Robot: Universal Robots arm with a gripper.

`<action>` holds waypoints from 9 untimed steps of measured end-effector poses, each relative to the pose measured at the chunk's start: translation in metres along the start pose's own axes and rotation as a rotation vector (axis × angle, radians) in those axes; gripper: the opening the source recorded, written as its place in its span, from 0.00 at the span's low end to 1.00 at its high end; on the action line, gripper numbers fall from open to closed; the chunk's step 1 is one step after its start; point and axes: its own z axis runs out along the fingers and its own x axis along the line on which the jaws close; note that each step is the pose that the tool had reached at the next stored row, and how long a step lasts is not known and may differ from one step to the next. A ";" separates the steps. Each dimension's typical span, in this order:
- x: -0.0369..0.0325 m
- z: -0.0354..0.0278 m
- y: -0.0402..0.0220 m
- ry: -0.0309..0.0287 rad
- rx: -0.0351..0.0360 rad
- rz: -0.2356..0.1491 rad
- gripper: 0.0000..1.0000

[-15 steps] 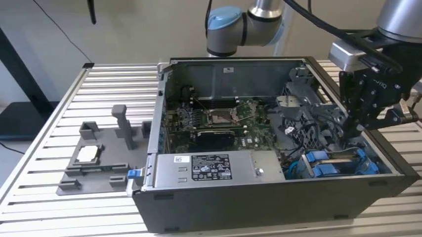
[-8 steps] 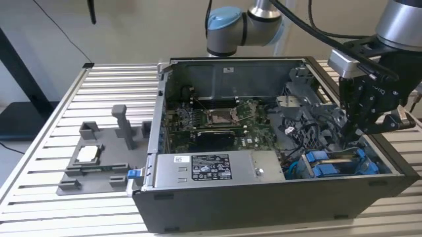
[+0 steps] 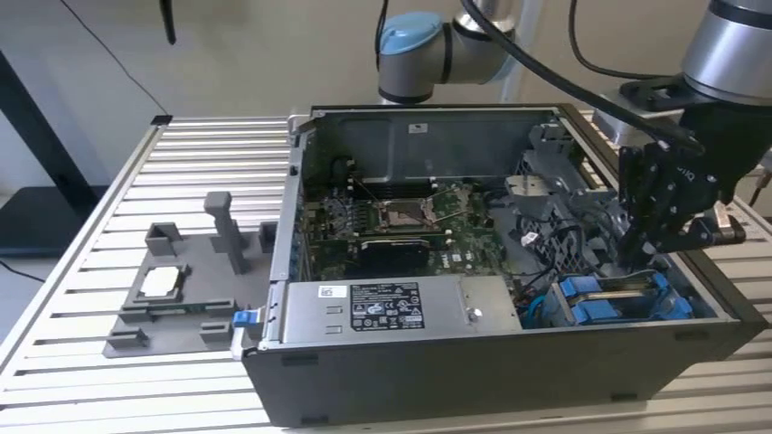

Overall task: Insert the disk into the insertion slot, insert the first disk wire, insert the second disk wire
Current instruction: 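Insert the first disk wire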

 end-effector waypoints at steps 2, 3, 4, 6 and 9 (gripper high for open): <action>0.0000 0.0015 0.0000 0.0008 -0.0007 0.015 0.20; 0.0000 0.0019 -0.0003 0.0009 -0.0009 0.018 0.20; 0.0001 0.0023 -0.0009 0.0007 -0.0010 0.021 0.20; 0.0003 0.0028 -0.0025 0.0004 -0.0013 0.023 0.20; 0.0013 0.0032 -0.0047 0.0003 -0.0033 0.025 0.20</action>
